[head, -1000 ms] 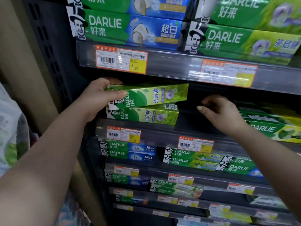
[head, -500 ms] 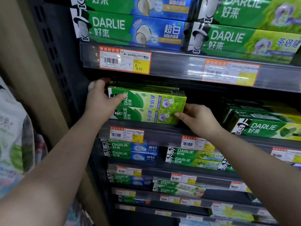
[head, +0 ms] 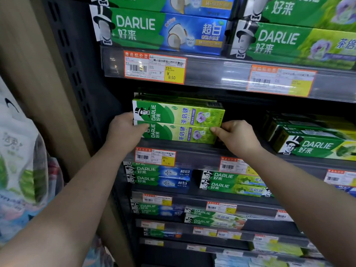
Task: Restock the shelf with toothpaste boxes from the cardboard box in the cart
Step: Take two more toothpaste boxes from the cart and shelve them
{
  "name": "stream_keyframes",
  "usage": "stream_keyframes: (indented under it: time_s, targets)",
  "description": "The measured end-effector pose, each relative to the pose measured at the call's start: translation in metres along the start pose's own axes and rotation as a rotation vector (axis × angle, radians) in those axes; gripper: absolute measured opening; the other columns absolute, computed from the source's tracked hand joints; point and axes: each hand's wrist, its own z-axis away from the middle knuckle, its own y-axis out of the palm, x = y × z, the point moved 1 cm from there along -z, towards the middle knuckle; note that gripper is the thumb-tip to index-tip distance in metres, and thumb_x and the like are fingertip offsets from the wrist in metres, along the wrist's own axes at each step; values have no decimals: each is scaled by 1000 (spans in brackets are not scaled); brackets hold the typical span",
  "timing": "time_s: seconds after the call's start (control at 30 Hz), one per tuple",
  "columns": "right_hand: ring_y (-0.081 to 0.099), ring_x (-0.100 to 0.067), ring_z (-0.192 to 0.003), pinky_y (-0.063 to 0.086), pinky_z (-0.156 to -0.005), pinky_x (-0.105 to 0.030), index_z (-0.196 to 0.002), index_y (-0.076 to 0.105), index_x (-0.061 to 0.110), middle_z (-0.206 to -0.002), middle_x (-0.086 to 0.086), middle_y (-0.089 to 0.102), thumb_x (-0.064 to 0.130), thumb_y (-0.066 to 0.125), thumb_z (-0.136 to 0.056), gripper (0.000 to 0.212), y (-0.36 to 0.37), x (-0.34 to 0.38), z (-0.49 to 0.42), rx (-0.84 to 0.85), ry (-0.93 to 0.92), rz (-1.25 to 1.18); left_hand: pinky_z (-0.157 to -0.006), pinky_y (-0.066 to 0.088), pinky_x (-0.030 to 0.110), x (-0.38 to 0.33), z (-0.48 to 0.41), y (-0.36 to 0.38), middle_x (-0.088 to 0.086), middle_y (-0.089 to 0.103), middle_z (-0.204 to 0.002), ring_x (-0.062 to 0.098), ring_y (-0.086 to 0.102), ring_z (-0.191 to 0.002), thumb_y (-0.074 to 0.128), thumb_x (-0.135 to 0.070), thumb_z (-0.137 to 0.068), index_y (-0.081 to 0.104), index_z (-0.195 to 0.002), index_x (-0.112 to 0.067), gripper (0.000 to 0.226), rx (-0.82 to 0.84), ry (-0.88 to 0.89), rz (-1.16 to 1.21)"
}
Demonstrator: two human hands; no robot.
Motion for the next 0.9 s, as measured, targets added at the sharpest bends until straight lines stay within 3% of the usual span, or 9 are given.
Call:
stream_keyframes:
  time_s: [0.2, 0.47, 0.63, 0.77, 0.9]
  targets:
    - [54, -27, -60, 46, -59, -35, -69, 63, -2, -64, -20, 60, 36, 60, -85, 41, 0, 4, -1, 21, 43, -16, -88, 52, 37, -2, -10, 1, 7, 68, -96, 28, 66, -94, 61, 0, -80, 68, -101, -10, 24, 63, -44, 9]
    - [42, -18, -49, 34, -53, -28, -52, 45, 13, -50, -2, 43, 34, 56, -88, 43, 2, 4, -6, 42, 44, 38, -95, 49, 44, 3, -11, 3, 6, 68, -103, 25, 63, -100, 62, 1, -78, 65, -104, -14, 31, 95, -19, 6]
    - [57, -31, -73, 45, -64, -32, -84, 59, 4, -76, -13, 60, 35, 47, -92, 34, 1, 6, -5, 95, -37, 248, -92, 50, 46, 5, -10, 3, 7, 69, -103, 26, 63, -98, 63, -1, -77, 63, -104, -16, 31, 87, -14, -5]
    - [59, -33, -86, 48, -73, -34, -95, 61, 3, -88, -15, 63, 33, 48, -91, 33, 0, 5, -3, 110, -16, 219, -86, 50, 37, 3, -7, 3, 7, 67, -104, 25, 62, -96, 64, -6, -77, 57, -111, -12, 35, 87, 14, -58]
    - [58, -32, -109, 48, -91, -38, -121, 55, 11, -115, -13, 64, 35, 52, -89, 40, -5, 7, 8, 109, 1, 205, -79, 47, 32, -4, 4, 0, 5, 65, -104, 23, 59, -93, 67, -12, -76, 50, -114, -10, 42, 65, 40, -71]
